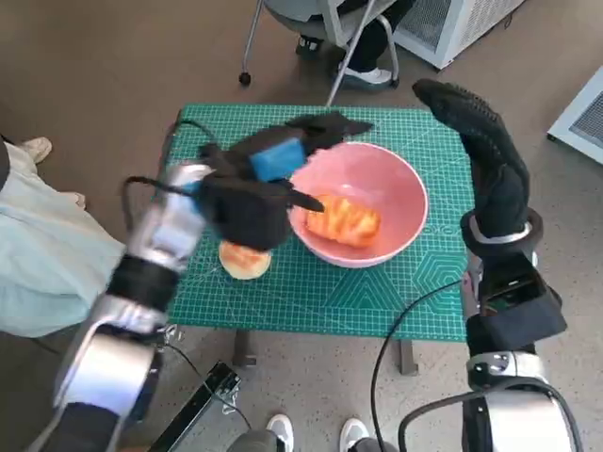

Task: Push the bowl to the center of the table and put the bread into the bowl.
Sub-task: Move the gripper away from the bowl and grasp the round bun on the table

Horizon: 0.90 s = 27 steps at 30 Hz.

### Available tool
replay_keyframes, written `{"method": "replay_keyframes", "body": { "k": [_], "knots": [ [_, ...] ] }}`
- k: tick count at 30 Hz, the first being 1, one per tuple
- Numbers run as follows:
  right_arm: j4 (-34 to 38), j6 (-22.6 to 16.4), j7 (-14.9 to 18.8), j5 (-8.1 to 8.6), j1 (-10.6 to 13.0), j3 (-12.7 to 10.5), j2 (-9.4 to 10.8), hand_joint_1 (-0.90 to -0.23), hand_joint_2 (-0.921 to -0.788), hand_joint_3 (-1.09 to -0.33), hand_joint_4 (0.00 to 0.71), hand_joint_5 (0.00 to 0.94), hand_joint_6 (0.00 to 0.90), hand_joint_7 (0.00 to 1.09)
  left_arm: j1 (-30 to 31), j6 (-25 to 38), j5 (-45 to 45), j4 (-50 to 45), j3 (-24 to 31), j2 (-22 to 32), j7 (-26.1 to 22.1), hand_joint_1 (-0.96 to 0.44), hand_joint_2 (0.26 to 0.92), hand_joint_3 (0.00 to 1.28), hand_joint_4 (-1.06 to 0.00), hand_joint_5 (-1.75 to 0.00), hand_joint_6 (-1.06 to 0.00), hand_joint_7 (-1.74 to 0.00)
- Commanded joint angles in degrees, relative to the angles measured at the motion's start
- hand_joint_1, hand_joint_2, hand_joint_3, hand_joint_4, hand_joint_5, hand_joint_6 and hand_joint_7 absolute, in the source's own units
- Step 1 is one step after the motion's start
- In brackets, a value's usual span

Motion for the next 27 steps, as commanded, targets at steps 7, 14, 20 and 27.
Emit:
{"method": "replay_keyframes", "body": {
  "k": [7, 14, 20, 27],
  "knots": [
    [0.6, 0.2, -0.6, -0.96, 1.4, 0.1, -0.2, -0.572, -0.921, -0.704, 0.314, 0.001, -0.001, 0.79, 11.4, 5.7, -4.4, -20.3, 5.4, 9.8, -5.6, -0.11, 0.845, 0.0, -0.06, -0.01, -0.18, -0.11],
    [0.7, 0.6, -0.6, -0.67, 1.1, 0.2, 0.3, -0.581, -0.921, -0.707, 0.314, 0.001, -0.001, 0.8, 16.4, 6.9, -3.7, -23.8, 5.9, 12.8, -6.4, -0.09, 0.823, 0.0, -0.1, -0.02, -0.23, -0.1],
    [0.7, 0.7, 0.1, -0.04, 1.2, 0.6, 0.8, -0.585, -0.921, -0.708, 0.317, 0.002, -0.001, 0.78, 17.9, 7.2, -1.5, -21.6, 4.1, 13.6, -6.5, -0.12, 0.818, 0.0, -0.11, -0.01, -0.24, -0.08],
    [0.7, 0.9, 1.4, 1.44, 0.9, 1.1, 1.0, -0.616, -0.921, -0.698, 0.317, 0.002, -0.001, 0.76, 17.4, 8.9, 2.2, -18.5, 0.7, 13.1, -7.0, -0.15, 0.821, 0.0, -0.11, 0.0, -0.25, -0.06]
  ]
}}
